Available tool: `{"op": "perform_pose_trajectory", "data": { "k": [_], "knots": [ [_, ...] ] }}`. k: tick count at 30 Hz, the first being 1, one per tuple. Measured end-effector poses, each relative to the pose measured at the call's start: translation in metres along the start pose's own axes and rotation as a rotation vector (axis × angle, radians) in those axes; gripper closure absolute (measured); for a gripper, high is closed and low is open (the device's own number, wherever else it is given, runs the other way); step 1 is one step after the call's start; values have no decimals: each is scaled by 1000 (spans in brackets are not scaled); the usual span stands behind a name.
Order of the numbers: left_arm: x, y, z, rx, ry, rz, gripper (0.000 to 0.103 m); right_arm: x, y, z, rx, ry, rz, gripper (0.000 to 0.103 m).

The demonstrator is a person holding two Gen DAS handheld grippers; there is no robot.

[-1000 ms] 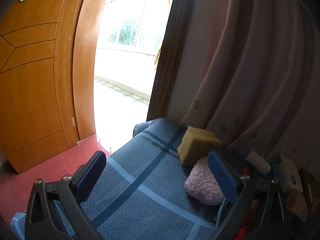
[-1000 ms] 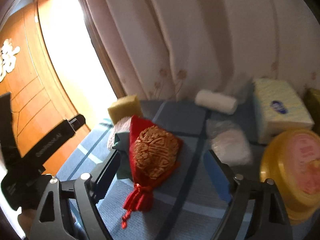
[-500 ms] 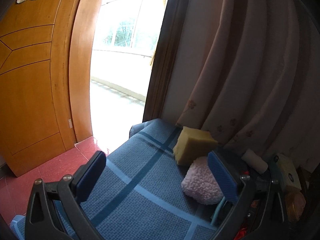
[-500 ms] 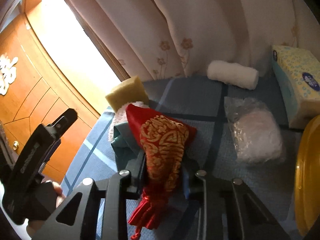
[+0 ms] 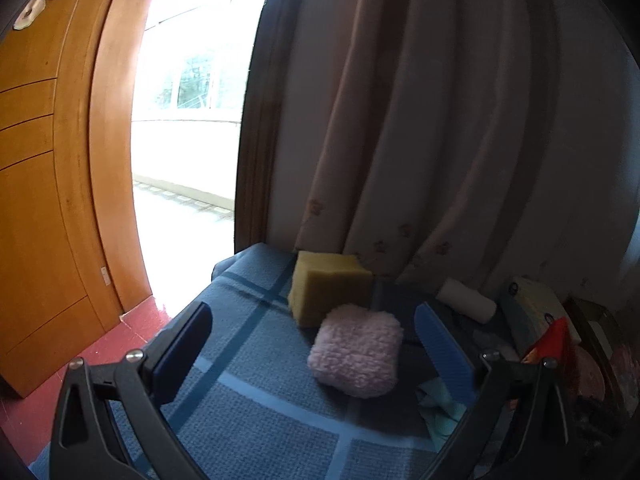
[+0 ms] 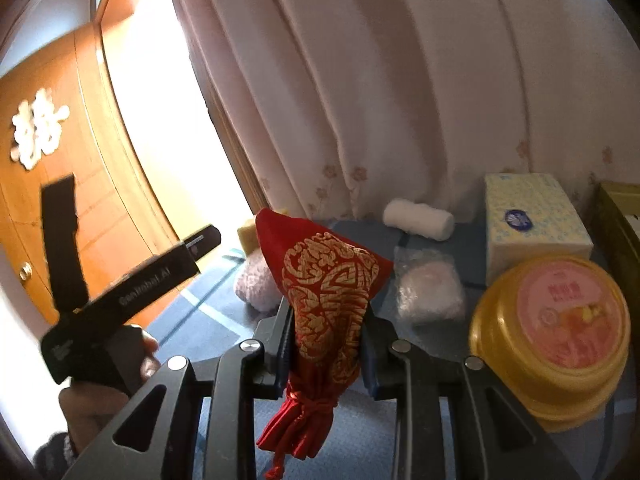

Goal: Organize soft objects
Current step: 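Grasp the red gold-patterned pouch with the right tool while the left tool grasps the teal cloth, then carry the red pouch and teal cloth into the gold tray and open both tools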

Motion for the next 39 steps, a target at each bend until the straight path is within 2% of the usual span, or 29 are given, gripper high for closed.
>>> {"op": "perform_pose_trajectory", "data": {
  "k": [4,9,10,14,18,22,24,25,26,28,30,31,34,39],
  "knots": [
    [-4,0,-14,-108,6,38,1,19,-36,-4,-94,-77,-176,73],
    [-16,-1,-51,-241,78,111,6,27,-66,-11,-275,-224,-310,72],
    [-19,0,-58,-245,88,135,7,28,-69,-14,-294,-239,-323,72],
    [-33,9,-86,-249,142,234,33,29,-72,-25,-331,-251,-341,72],
    [-54,31,-111,-191,224,368,33,30,-67,-31,-332,-251,-339,72],
    [-69,44,-115,-156,219,474,33,30,-73,-31,-327,-251,-330,72],
    [-71,42,-115,-145,239,472,34,29,-72,-29,-330,-246,-316,72],
    [-70,41,-116,-143,244,468,41,30,-72,-29,-329,-243,-312,72],
    [-70,40,-117,-146,244,462,56,30,-72,-29,-329,-240,-311,72],
    [-69,39,-116,-142,232,453,76,30,-73,-29,-327,-238,-316,72],
    [-68,38,-114,-154,205,454,80,31,-74,-29,-328,-235,-317,72],
    [-67,36,-111,-166,181,454,86,32,-75,-29,-329,-233,-318,72],
    [-58,27,-95,-234,49,408,87,33,-77,-31,-337,-237,-334,72],
    [-36,-2,-75,-272,-77,213,87,31,-84,-31,-358,-268,-358,72]
  ]
}}
Point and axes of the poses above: each gripper's, at about its wrist camera, not at the fingertips, and y roughly the way its jaws point, z to its left, x to its top, the point moved 2 cm from there along y, roughly the way its jaws point, and after that the axes turned 15 degrees about -z, right-handed, at the moved point
